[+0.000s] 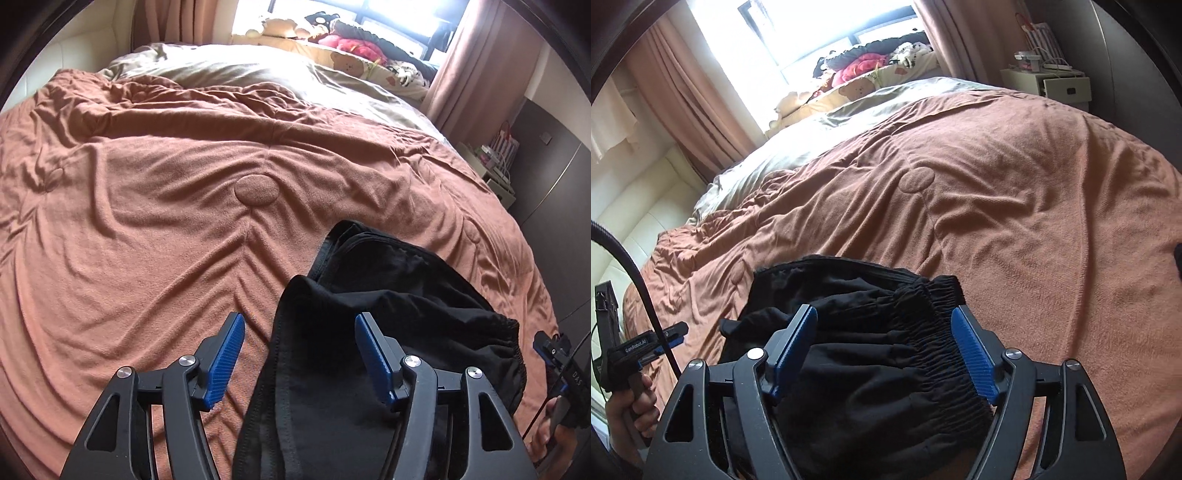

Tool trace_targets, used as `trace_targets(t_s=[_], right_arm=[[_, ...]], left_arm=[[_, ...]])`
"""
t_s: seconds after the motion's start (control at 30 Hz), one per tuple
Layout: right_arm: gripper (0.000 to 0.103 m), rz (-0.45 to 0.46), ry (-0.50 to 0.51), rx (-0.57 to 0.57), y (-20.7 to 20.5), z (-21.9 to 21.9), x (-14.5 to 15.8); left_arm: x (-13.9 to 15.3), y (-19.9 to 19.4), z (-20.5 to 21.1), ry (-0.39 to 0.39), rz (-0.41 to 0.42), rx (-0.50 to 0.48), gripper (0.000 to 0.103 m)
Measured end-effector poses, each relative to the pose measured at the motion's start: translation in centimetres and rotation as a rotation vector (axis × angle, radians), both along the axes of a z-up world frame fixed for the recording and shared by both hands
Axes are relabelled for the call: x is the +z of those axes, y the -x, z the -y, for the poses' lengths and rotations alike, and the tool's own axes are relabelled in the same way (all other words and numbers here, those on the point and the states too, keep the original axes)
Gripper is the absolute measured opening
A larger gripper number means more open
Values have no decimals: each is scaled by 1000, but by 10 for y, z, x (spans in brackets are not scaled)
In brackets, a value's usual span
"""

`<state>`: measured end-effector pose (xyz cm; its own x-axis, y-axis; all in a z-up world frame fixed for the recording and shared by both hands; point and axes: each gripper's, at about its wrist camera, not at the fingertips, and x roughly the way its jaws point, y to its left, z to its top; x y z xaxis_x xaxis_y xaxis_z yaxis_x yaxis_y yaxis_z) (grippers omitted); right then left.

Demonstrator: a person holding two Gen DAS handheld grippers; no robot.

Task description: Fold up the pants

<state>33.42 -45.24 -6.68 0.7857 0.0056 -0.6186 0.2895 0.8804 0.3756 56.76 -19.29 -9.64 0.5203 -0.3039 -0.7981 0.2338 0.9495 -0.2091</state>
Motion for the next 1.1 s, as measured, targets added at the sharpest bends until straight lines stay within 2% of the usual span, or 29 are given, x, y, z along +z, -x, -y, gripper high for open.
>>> trace_targets(t_s=[0.23, 0.43, 0.5, 0.6, 0.73, 0.8, 0.87, 0.9, 0.93, 1.0, 1.1], right_arm=[[74, -136, 153, 100, -20, -15, -2], [74, -244, 300, 170, -44, -24, -7], [74, -268, 333, 180, -52, -25, -9], [74, -292, 369, 200, -64, -26, -9], [74, -299, 406, 225, -80, -27, -9], [74, -292, 436, 242, -86, -29, -10], [57, -283, 450, 272, -90, -31, -12], [37, -278, 438, 293, -91, -32, -13], [35, -273, 449, 292, -91, -32, -14], [31, -252, 492, 290, -87, -36, -12], [29, -223, 483, 266, -79, -34, -6]], left_arm=[[-27, -12, 20, -183, -40, -139, 64], [-48, -38, 35, -303, -80, -221, 64], [-52, -45, 41, -307, -69, -250, 64], [-60, -55, 55, -374, -50, -295, 64], [-60, -66, 64, -379, -4, -323, 63], [-60, -69, 68, -377, 22, -349, 56], [-63, -71, 72, -375, 13, -389, 29], [-64, -70, 74, -374, 10, -400, 12], [-63, -70, 74, -367, 16, -404, 6], [-56, -67, 73, -364, 61, -385, 2], [-40, -66, 71, -330, 100, -363, 2]])
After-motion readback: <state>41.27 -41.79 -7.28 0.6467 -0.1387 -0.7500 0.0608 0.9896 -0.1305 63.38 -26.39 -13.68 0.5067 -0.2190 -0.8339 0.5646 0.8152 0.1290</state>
